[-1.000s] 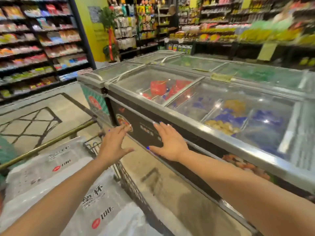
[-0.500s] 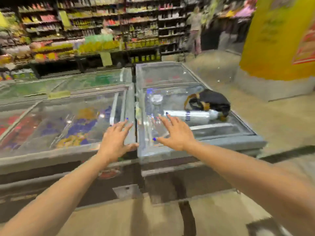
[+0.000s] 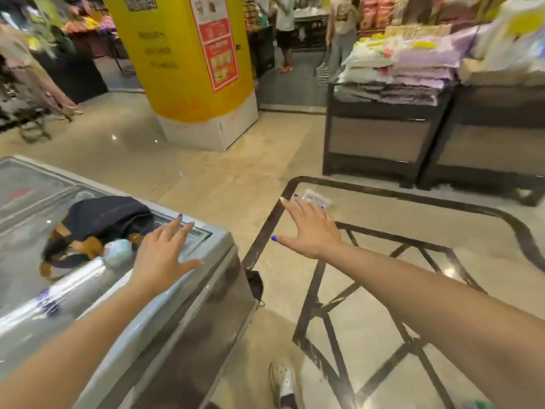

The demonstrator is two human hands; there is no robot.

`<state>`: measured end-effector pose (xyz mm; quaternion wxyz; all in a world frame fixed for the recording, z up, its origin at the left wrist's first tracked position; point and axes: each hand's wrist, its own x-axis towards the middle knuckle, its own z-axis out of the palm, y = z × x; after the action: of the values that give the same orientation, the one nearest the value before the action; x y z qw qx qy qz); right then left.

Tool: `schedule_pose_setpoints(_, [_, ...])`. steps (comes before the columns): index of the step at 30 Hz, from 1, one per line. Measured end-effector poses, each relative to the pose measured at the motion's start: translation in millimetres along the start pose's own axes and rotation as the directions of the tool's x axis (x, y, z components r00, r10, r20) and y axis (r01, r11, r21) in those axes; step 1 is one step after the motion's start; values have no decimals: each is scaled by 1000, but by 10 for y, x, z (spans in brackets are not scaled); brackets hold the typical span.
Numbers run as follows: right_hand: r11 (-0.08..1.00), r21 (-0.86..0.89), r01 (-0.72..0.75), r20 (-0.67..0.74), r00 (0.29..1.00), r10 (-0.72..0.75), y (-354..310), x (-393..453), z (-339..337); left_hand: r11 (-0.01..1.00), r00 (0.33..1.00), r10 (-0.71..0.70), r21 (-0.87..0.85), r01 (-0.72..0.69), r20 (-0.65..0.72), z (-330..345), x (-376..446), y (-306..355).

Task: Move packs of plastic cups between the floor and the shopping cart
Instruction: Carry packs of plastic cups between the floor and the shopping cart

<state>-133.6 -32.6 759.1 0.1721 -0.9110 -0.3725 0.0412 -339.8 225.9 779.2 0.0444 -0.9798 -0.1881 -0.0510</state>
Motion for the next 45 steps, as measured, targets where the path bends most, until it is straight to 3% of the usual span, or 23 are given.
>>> schedule_pose_setpoints(7, [956, -1, -295, -29, 955, 295, 1336, 974, -256, 974, 973, 221, -61, -216, 71, 197, 2292, 705])
schedule_pose_setpoints(14, [912, -33, -409, -71, 911, 406, 2106, 2073, -587, 945, 944, 325, -68, -320, 65, 245, 4214, 1242])
schedule_pose_setpoints(19, [899, -1, -437, -85, 896, 436, 2640, 2693, -631, 905, 902, 424, -67, -419, 81, 570, 5293, 1653])
schedule_pose_setpoints(25, [890, 33, -456, -98, 884, 456, 3377, 3653, -663, 898, 889, 438, -99, -428, 134, 1031, 6417, 2024])
schedule_pose_setpoints(32, [900, 4, -436, -53, 898, 436, 4168, 4963, -838, 884, 875, 467, -103, -456, 127, 1000, 7761, 2396])
schedule_pose_setpoints(36, [898, 14, -440, -38, 897, 440, 4352, 5481, -784, 895, 889, 439, -153, -419, 131, 1167, 8225, 2467])
schedule_pose_setpoints(45, [849, 45, -527, -56, 847, 529, 4728, 6368, -386, 860, 837, 510, -156, -486, 199, 1754, 9313, 2287])
